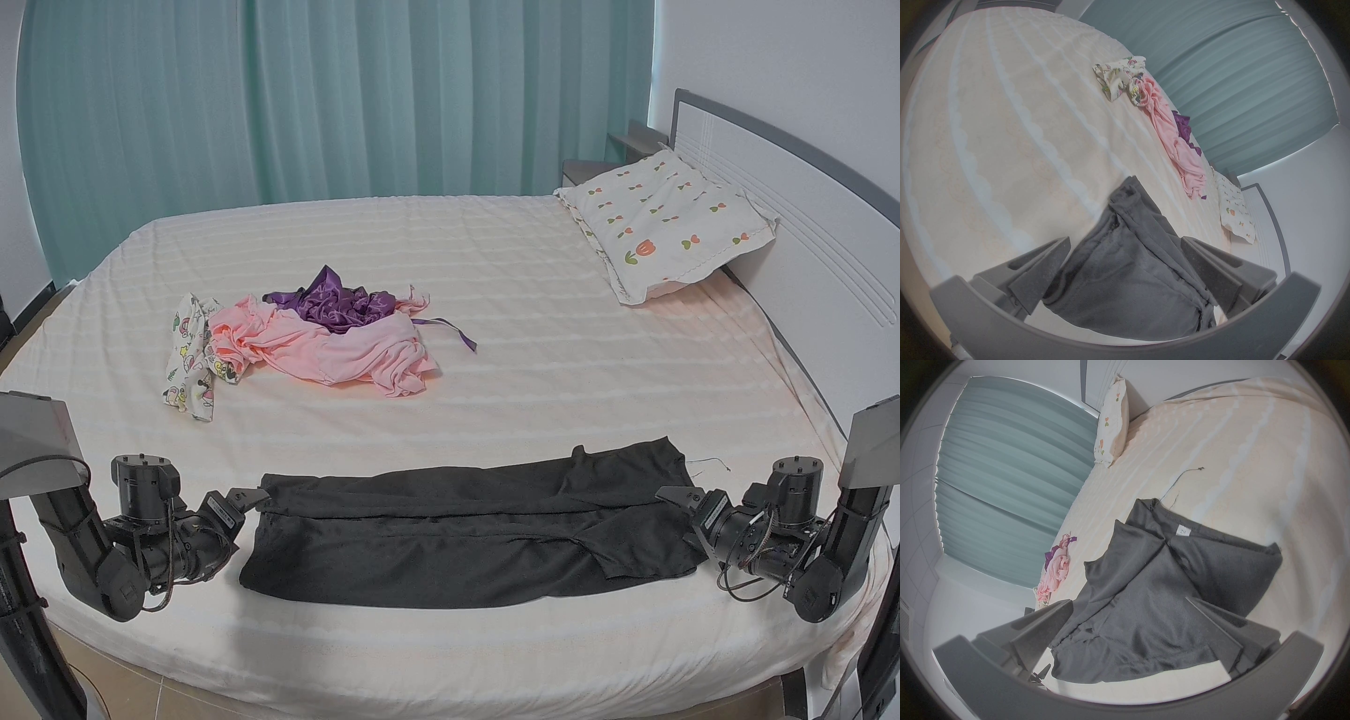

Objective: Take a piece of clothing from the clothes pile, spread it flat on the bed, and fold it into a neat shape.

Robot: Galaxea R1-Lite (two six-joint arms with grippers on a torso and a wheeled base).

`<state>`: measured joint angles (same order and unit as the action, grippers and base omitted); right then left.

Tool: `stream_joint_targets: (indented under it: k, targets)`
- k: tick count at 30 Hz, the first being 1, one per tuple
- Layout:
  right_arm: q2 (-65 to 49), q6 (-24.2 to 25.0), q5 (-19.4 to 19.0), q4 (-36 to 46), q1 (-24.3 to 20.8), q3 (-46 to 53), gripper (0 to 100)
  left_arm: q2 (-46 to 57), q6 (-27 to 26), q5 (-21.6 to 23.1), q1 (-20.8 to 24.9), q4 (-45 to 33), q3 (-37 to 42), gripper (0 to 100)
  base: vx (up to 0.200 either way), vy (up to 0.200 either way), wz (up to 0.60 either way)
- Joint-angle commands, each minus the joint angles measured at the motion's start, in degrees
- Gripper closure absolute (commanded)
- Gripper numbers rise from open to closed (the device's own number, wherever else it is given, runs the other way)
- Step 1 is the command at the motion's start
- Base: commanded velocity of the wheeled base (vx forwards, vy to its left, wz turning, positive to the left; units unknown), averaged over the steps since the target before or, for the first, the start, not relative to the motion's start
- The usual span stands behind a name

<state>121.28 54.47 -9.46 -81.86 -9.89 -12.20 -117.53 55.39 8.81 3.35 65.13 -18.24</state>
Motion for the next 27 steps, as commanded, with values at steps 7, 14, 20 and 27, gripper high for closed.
stream_joint_targets:
  k: [7, 14, 20, 27]
  targets:
    - [-1.58, -0.15, 0.06, -0.23, 0.83, 1.22, 0, 0.99, -0.29, 0.33, -1.07, -0.01, -0.75, 0, 0.0, 0.2, 0.0]
    - [-2.37, -0.33, 0.14, -0.23, 1.01, 1.66, 0, -0.16, -2.13, 0.5, 3.06, -0.01, -1.63, 0, 0.0, 0.086, 0.0]
    - [-2.37, -0.33, 0.06, -0.23, 0.75, 1.74, 0, -3.85, -16.55, 5.6, 5.09, -0.8, -1.54, 0, 0.0, 0.0, 0.0]
    - [-2.19, -0.33, -0.03, -0.32, 0.48, 1.74, 0, -4.02, -21.73, 6.04, 7.72, -4.93, -1.71, 0, 0.0, 0.0, 0.0]
